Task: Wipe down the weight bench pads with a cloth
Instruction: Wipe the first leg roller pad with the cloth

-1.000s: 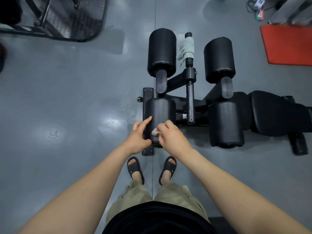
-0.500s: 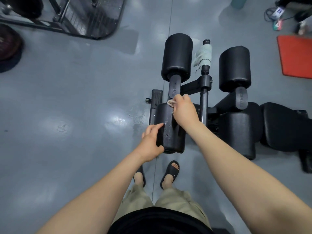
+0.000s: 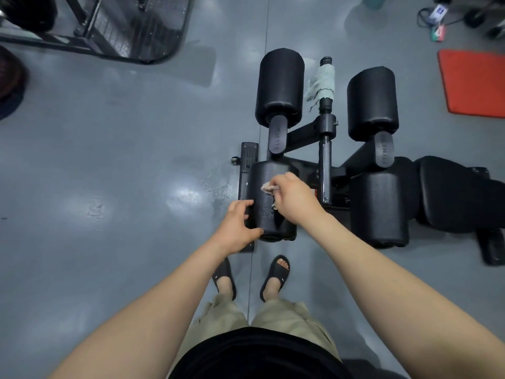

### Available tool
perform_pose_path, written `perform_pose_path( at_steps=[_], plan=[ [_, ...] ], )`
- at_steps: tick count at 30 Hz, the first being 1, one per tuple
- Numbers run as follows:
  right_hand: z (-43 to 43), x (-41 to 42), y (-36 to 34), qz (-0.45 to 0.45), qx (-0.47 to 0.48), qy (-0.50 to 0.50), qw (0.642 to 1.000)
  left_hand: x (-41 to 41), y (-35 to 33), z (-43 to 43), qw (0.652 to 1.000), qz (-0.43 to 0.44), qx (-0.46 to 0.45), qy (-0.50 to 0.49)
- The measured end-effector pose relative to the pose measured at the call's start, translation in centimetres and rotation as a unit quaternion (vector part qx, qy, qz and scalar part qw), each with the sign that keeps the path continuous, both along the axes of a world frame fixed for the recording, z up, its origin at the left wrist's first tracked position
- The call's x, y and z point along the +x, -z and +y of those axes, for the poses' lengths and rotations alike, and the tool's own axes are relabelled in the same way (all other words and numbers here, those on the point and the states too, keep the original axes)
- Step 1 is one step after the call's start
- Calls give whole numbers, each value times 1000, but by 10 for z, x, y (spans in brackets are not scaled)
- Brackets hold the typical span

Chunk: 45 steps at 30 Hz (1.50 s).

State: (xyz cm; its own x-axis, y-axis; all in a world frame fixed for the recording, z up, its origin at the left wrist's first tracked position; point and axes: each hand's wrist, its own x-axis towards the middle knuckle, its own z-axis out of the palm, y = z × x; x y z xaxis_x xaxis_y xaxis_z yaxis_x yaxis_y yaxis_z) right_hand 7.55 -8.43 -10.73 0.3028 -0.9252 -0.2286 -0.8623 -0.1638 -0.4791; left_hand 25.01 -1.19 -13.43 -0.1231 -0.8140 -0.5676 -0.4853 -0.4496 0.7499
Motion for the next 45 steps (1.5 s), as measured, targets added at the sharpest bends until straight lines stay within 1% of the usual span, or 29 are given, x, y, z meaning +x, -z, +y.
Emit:
perform_pose_path(
  at_steps=[3,6,10,16,21,26,32,37,41,45],
  plan=[
    [23,-1,-2,-9,23,-15,1000,6,1,-2,1000,-19,-8,19],
    [44,-4,-2,-26,37,-19,999,9,0,-2,1000,-10,-6,27],
    [67,-9,1,-45,35,-16,998,12,-2,-2,999,0,-6,38],
    [89,-14,5,-69,20,-22,997,11,2,0,1000,2,-8,20],
    [95,-19,10,-40,-1,-64,997,8,0,-3,1000,-4,-3,15],
    [67,-14,8,-15,-5,15,1000,-3,-3,-5,999,-44,-23,15],
    [30,2,4,55,-7,52,997,-10,-5,-2,998,-64,-24,-8],
    [-11,2,2,68,-21,103,992,-20,-8,3,996,-78,-42,-27],
    [-41,3,-4,47,-35,66,996,-26,-8,6,993,-104,-51,-36],
    [-61,5,-3,34,-27,40,998,-24,-7,6,993,-101,-50,-31]
  ],
)
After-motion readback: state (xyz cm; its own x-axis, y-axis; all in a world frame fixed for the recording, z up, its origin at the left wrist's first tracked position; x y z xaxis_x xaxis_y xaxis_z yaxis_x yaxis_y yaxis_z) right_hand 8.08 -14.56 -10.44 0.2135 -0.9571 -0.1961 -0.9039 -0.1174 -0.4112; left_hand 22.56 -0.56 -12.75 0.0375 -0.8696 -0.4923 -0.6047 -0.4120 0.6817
